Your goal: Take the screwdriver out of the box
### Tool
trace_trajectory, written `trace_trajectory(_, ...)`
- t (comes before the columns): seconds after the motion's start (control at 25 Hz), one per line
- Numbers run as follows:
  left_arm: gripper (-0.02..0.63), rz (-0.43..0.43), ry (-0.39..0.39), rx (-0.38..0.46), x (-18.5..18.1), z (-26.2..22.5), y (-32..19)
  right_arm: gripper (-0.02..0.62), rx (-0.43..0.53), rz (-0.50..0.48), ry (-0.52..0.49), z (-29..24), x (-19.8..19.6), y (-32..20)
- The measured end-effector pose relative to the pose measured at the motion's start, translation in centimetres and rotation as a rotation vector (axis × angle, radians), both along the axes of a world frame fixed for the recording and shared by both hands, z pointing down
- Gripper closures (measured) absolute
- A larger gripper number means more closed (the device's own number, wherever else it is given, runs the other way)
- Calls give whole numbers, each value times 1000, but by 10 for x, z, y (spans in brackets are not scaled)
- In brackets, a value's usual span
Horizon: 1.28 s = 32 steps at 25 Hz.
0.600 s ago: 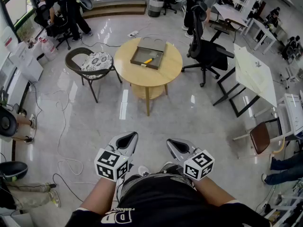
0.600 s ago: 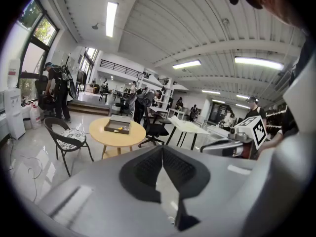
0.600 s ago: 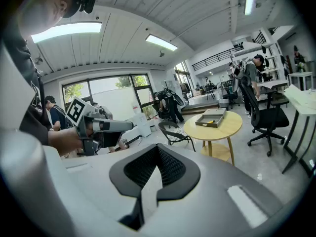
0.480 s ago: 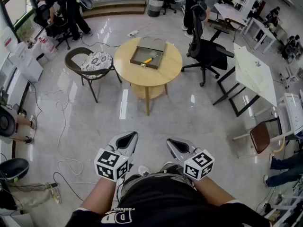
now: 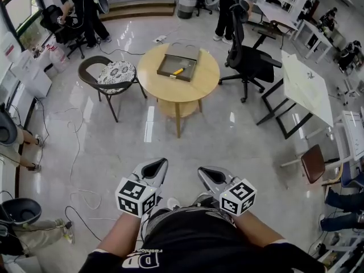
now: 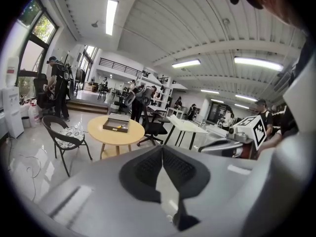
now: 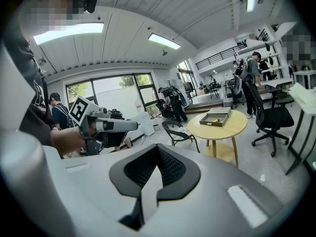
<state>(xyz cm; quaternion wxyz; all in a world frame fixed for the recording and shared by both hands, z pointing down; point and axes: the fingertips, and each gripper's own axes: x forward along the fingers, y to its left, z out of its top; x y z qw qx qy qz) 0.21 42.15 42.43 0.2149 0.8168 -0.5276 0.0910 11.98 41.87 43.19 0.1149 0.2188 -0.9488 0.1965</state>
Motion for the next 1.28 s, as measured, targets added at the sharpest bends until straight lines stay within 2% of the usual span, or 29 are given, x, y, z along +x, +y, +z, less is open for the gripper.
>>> trace_trajectory(0.24,546,1,-26,16,-7,-4,3,595,-9,0,8,3,-7,-1)
trace_trajectory(0.56,545,-36,-10,2,-26,1,2,595,-21,-16,23,5,-22,-10)
trace_trajectory(0.76,546,-30,2,-10,-25,5,1,595,-35,-13,31,9,-22,-11)
trace_trajectory(1.12,546,-47,30,-11,-25,5,-35,595,-48,31,11,13,-17,-49)
trace_trajectory(1.28,546,-43,14,-20,-29,9,-52,595,-45,23,3,13,-27,-71)
